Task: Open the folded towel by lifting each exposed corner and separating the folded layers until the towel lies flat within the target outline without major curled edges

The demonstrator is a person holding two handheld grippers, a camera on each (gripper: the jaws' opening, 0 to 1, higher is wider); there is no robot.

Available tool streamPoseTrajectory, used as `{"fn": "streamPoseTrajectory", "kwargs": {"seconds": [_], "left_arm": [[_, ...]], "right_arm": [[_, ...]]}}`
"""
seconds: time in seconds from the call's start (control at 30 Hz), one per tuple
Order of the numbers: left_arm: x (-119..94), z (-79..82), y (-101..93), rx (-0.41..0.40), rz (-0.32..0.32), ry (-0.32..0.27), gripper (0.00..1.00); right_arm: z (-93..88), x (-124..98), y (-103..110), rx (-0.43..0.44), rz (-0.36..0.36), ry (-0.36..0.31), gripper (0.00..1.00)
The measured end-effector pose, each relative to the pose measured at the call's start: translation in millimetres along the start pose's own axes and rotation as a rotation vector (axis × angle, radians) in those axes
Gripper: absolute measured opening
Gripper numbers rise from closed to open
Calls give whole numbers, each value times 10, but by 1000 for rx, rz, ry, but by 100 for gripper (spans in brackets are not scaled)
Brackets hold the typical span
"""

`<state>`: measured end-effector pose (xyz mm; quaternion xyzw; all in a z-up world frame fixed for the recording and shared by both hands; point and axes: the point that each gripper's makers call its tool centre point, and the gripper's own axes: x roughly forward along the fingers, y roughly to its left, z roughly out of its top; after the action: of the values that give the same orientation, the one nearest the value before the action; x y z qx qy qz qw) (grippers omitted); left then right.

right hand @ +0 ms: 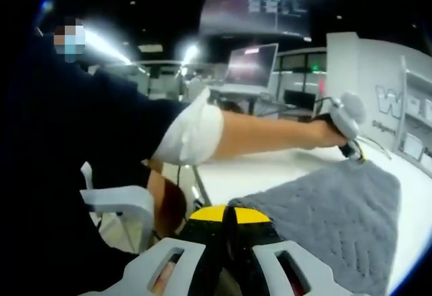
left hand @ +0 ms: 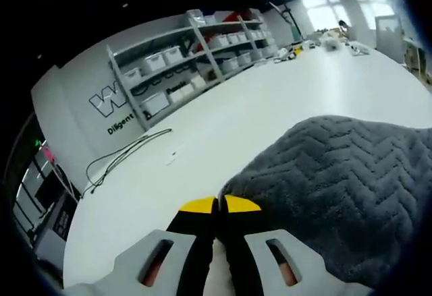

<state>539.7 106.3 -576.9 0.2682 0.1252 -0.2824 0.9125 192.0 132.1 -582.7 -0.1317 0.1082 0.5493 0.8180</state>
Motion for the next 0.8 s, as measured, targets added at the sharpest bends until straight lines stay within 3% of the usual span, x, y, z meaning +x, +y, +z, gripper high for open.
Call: {"fn": "streamPoseTrajectory", "kwargs": {"seconds": [0.17,0.3,0.43,0.67,0.8], "left_arm": [[-12,2,-9,4,1,-6,4],[-33,25,-15,51,17,-24,6],[-68,35,13,67,35,-28,10],[-158,39,99,-17,54,-41,22],[-226,38,123,-110,38,-50,27]], "right_arm": [[-17,0,1,-12,6,3,0],[-6,2,47,-159,12,-18,4],[7,3,76,-192,5,-23,8],[68,-88,17,-175,-3,-65,7],[67,-116,16,-182,-4,-77,6]]}}
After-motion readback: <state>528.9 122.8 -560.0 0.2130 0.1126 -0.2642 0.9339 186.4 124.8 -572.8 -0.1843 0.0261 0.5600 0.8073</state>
